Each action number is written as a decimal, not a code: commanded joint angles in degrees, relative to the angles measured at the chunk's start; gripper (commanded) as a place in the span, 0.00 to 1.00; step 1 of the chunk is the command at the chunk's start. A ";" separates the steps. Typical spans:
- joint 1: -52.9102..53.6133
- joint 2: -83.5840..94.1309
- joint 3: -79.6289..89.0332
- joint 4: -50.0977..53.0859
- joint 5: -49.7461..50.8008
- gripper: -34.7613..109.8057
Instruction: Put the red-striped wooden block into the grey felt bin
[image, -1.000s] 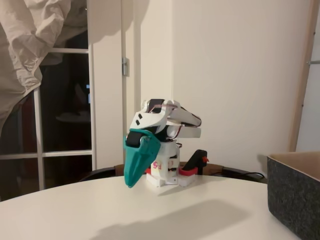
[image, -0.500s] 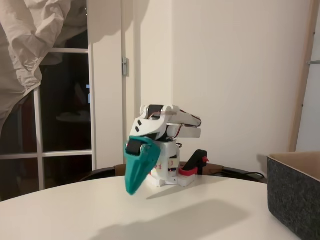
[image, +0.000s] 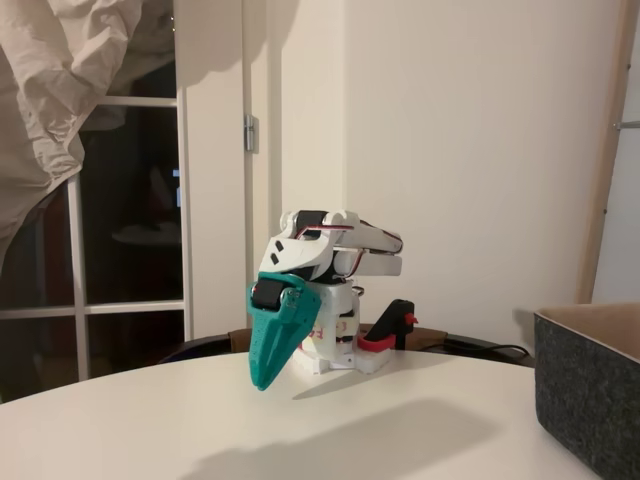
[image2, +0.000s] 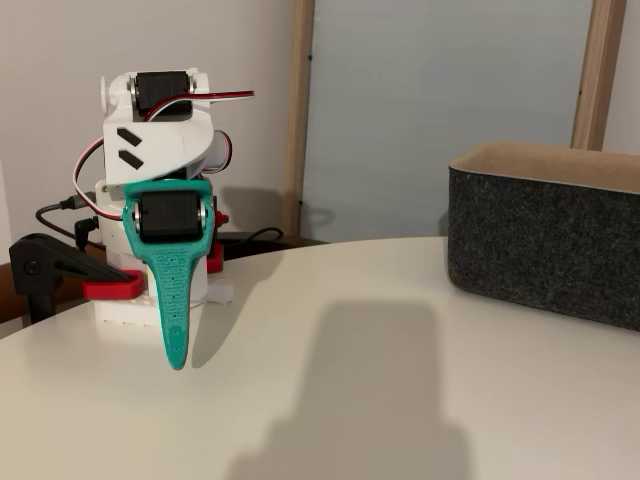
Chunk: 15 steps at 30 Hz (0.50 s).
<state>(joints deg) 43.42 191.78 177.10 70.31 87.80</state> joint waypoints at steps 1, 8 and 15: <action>0.53 2.11 0.88 -1.41 1.23 0.24; 0.62 2.11 2.37 -6.15 1.49 0.24; 1.32 2.11 2.99 -8.17 1.76 0.25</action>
<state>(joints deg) 43.42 191.78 179.47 62.93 88.68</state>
